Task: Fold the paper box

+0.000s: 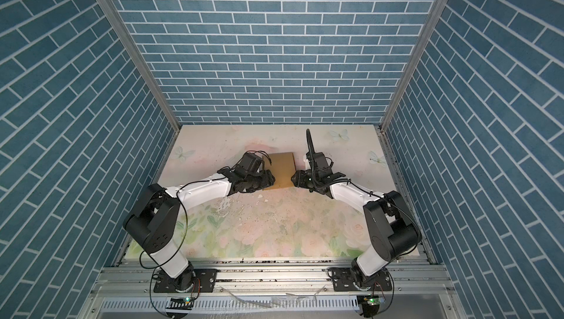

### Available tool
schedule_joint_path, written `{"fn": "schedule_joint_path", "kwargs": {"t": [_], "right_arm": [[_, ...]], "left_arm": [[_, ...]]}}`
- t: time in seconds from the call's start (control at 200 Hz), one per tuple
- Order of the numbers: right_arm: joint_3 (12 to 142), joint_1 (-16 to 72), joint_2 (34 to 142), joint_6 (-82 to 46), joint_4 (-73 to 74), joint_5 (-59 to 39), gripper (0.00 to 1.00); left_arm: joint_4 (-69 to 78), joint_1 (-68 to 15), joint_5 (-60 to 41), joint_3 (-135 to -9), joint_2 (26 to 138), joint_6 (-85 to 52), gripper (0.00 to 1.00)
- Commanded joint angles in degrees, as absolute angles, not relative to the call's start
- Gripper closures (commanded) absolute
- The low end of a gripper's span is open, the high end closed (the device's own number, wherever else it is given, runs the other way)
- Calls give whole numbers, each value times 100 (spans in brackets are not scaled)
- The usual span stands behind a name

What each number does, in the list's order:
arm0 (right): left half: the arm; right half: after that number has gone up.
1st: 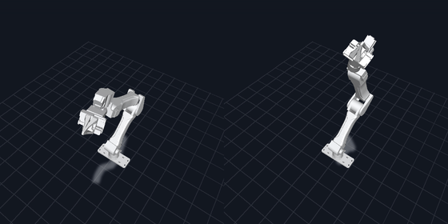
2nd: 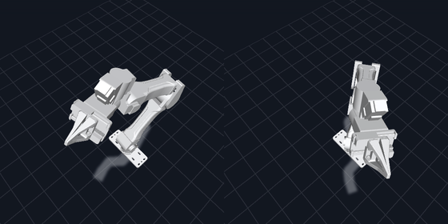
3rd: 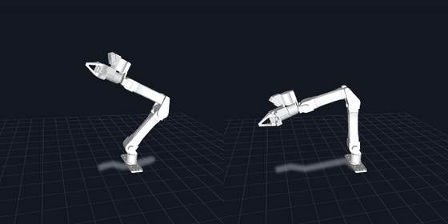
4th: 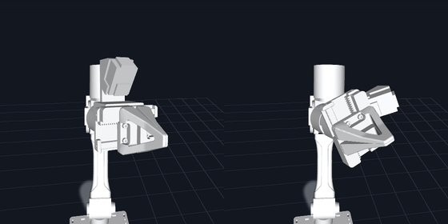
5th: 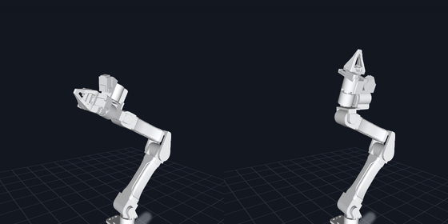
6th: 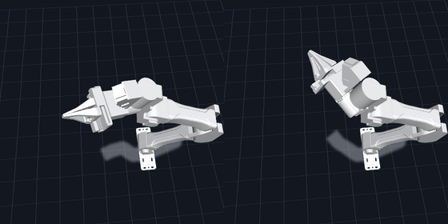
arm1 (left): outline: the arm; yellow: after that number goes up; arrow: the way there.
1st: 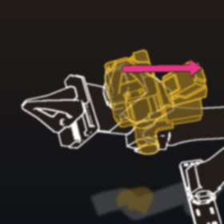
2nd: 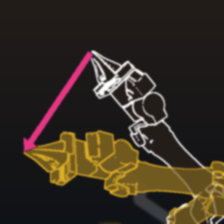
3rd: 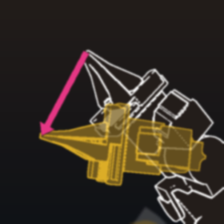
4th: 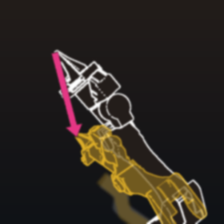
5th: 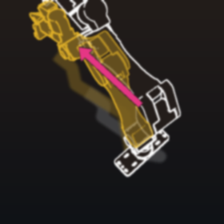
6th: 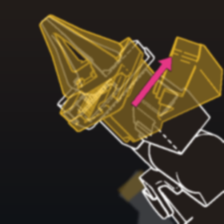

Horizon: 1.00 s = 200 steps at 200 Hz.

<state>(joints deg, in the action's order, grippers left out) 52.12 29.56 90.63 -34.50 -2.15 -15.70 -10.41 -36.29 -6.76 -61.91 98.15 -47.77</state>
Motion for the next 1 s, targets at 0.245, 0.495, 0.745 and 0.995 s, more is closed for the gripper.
{"fn": "schedule_joint_path", "kwargs": {"t": [0.245, 0.495, 0.745, 0.995], "right_arm": [[5207, 2917, 9112, -3520, -11, -1841, 48], [5155, 2926, 9112, -3750, 111, -2138, 49], [5097, 2936, 9073, -3955, 281, -2353, 51], [5097, 2944, 8950, -3990, 153, -2364, 53]], "left_arm": [[-1054, -3679, -686, -6345, 9743, -4790, 30], [-1057, -3731, -694, -6409, 9730, -4799, 30], [-1085, -3762, -694, -6471, 9708, -4799, 30], [-1134, -3806, -683, -6562, 9695, -4803, 30]]}}
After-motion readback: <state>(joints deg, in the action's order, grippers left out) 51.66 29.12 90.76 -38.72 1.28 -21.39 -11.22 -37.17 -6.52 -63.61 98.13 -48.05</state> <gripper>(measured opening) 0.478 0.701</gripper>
